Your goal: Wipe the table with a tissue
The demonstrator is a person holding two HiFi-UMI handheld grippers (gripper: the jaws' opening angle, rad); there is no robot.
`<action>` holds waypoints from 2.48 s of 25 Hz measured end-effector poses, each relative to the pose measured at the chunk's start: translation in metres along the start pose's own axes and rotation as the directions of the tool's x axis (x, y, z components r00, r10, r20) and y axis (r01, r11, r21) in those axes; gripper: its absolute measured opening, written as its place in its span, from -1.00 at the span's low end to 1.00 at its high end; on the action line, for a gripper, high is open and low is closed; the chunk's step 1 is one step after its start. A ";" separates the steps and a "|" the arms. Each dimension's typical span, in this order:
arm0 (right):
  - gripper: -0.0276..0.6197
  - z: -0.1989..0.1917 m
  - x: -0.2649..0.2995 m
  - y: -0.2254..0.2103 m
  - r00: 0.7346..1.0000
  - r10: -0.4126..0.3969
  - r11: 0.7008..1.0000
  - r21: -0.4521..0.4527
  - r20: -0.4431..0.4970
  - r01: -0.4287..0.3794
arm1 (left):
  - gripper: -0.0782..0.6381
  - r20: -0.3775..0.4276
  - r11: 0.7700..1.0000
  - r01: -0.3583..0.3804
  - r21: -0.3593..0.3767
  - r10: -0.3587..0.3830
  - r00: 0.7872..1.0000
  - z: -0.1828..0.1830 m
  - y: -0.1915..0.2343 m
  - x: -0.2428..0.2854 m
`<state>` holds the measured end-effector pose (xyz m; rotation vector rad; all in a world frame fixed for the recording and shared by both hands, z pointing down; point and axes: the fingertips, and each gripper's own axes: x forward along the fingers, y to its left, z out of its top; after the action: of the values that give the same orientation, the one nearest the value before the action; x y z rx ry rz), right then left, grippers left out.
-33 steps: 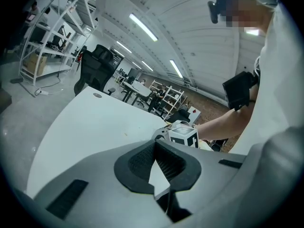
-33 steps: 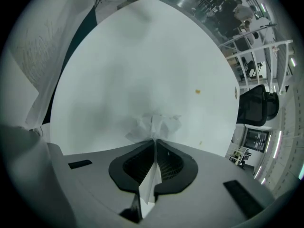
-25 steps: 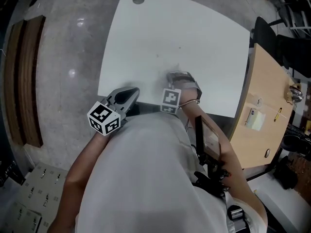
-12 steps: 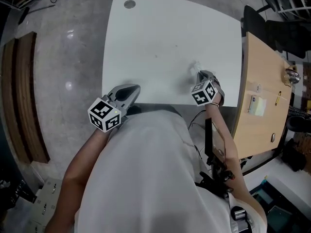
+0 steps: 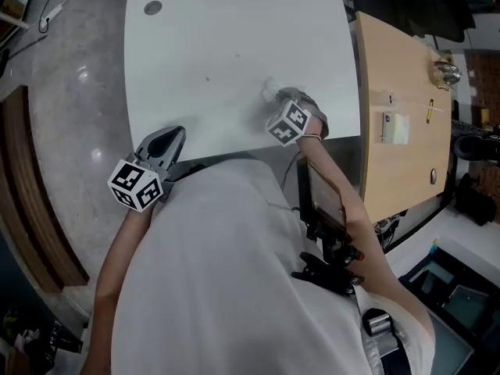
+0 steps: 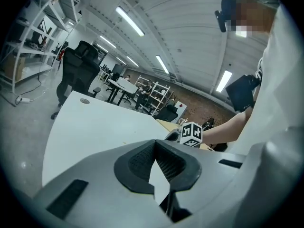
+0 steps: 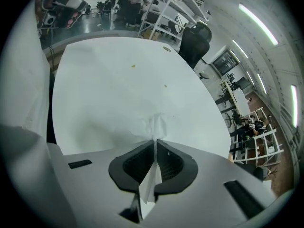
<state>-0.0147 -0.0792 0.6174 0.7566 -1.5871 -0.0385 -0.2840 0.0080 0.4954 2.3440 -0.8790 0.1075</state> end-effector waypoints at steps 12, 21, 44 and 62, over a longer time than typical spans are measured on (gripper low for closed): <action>-0.84 0.015 0.031 -0.038 0.997 0.009 0.990 -0.140 0.072 0.001 | -0.76 0.033 0.996 -0.082 -0.029 0.083 0.996 -0.003 -0.009 0.039; -0.84 0.038 0.047 -0.061 0.996 0.012 0.944 -0.330 0.092 0.019 | -0.76 0.057 0.983 -0.166 -0.076 0.170 0.984 -0.005 -0.014 0.030; -0.84 0.118 0.085 -0.031 0.984 -0.176 0.400 -0.913 0.002 0.074 | -0.76 0.104 0.937 -0.297 -0.185 0.319 0.942 -0.024 -0.009 -0.014; -0.84 0.110 0.027 0.050 0.974 0.112 0.309 -0.939 0.195 0.152 | -0.76 0.107 0.954 -0.253 -0.162 0.271 0.957 -0.017 -0.007 -0.010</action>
<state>-0.1352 -0.0970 0.6430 -0.2351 -1.4092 -1.0712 -0.2850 0.0276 0.5025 2.1062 -1.2185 0.0008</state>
